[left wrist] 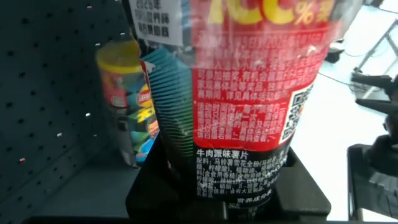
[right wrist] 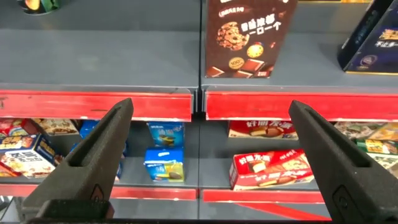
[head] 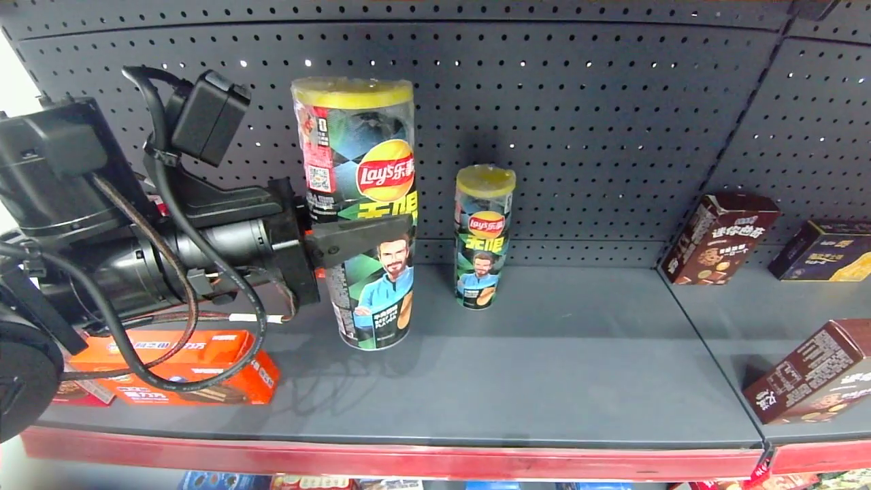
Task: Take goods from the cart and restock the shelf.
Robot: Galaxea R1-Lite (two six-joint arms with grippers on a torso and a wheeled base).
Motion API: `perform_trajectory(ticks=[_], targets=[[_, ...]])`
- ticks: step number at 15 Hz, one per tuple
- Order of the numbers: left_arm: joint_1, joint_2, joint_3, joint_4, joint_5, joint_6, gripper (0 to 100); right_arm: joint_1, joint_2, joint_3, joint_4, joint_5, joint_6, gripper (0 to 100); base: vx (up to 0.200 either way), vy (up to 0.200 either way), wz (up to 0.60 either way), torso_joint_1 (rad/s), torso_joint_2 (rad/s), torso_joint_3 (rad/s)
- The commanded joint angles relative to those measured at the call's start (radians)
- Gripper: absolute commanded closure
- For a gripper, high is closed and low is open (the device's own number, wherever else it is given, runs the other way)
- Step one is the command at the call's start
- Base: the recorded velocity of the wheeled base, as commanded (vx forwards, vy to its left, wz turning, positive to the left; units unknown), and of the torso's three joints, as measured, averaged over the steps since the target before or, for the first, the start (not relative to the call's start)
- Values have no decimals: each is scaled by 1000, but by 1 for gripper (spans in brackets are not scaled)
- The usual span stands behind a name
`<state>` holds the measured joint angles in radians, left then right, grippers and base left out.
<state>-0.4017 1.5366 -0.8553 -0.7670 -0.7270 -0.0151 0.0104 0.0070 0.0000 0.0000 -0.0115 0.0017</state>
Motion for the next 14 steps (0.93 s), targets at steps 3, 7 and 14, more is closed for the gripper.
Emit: perform_trajectory(ticks=[3, 7, 14], targets=[[3, -24, 7, 0, 3, -2, 100, 8, 10, -3, 3, 2, -6, 0, 0, 0, 0, 0, 0, 0], [4, -70, 81, -32, 11, -23, 100, 39, 399, -371, -11, 163, 60, 0, 0, 0, 0, 0, 0, 0], [23, -116, 140, -38, 29, -52, 100, 255, 864, -506, -267, 226, -23, 0, 0, 0, 0, 0, 0, 0]])
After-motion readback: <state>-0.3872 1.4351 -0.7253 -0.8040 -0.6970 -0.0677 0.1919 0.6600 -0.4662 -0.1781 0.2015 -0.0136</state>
